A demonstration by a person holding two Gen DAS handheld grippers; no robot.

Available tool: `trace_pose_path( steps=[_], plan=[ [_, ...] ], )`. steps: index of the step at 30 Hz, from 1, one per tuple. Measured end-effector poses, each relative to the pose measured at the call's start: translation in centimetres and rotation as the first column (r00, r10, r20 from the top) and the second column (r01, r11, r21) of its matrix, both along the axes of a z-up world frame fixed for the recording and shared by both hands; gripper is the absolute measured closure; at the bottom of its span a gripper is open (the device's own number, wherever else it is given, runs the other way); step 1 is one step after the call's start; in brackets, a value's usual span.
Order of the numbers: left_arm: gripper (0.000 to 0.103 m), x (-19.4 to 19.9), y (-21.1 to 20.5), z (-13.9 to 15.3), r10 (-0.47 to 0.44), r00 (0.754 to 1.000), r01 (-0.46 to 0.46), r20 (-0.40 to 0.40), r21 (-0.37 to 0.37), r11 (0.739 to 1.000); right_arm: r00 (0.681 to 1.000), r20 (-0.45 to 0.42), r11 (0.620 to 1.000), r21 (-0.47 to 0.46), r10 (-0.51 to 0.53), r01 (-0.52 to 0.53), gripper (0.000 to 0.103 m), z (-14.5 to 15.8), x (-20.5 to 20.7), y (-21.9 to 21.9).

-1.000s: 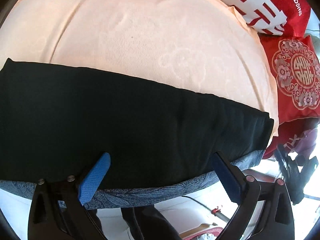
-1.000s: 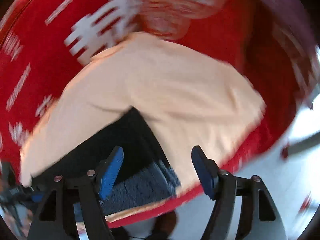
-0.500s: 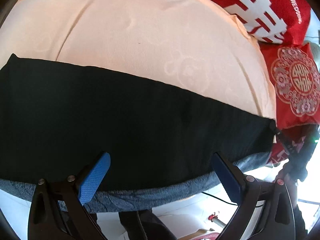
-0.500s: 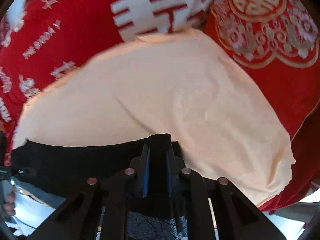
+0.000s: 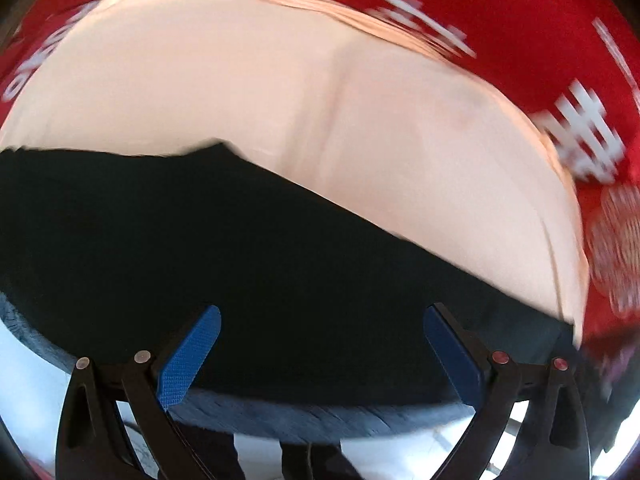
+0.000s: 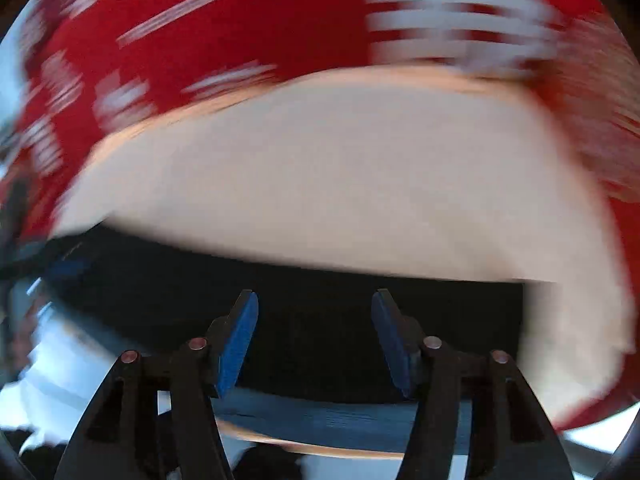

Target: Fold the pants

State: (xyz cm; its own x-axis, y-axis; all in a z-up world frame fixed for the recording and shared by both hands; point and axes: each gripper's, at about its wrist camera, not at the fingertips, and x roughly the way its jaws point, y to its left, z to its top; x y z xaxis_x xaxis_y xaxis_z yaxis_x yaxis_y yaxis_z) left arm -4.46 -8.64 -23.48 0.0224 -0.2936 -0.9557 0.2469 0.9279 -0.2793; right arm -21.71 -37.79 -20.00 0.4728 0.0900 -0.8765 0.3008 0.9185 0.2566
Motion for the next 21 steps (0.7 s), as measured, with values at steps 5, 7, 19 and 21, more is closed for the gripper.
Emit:
trace_pose_path(
  steps=[5,7,19,21],
  plan=[
    [0.002,2.2,1.4,-3.7,-0.058,0.998,0.053,0.027,0.173,0.983,0.969,0.004,0.968,0.036,0.249,-0.249,0.040,-5.1,7.4,10.5],
    [0.002,2.3,4.3,-4.3,-0.079,0.996,0.071,0.036,0.189,0.979,0.959,0.064,0.961,-0.023,0.276,-0.275,0.043,-5.4,7.5,10.7],
    [0.002,0.4,14.1,-1.5,-0.202,0.978,0.194,0.052,0.119,0.974,0.957,-0.190,0.966,-0.178,-0.220,0.186,0.042,-3.7,-1.9,-1.3],
    [0.002,-0.4,14.7,-2.1,-0.160,0.986,0.154,0.035,0.129,0.980,0.975,-0.135,0.977,-0.145,-0.175,0.155,0.035,-2.6,-0.2,3.6]
  ],
)
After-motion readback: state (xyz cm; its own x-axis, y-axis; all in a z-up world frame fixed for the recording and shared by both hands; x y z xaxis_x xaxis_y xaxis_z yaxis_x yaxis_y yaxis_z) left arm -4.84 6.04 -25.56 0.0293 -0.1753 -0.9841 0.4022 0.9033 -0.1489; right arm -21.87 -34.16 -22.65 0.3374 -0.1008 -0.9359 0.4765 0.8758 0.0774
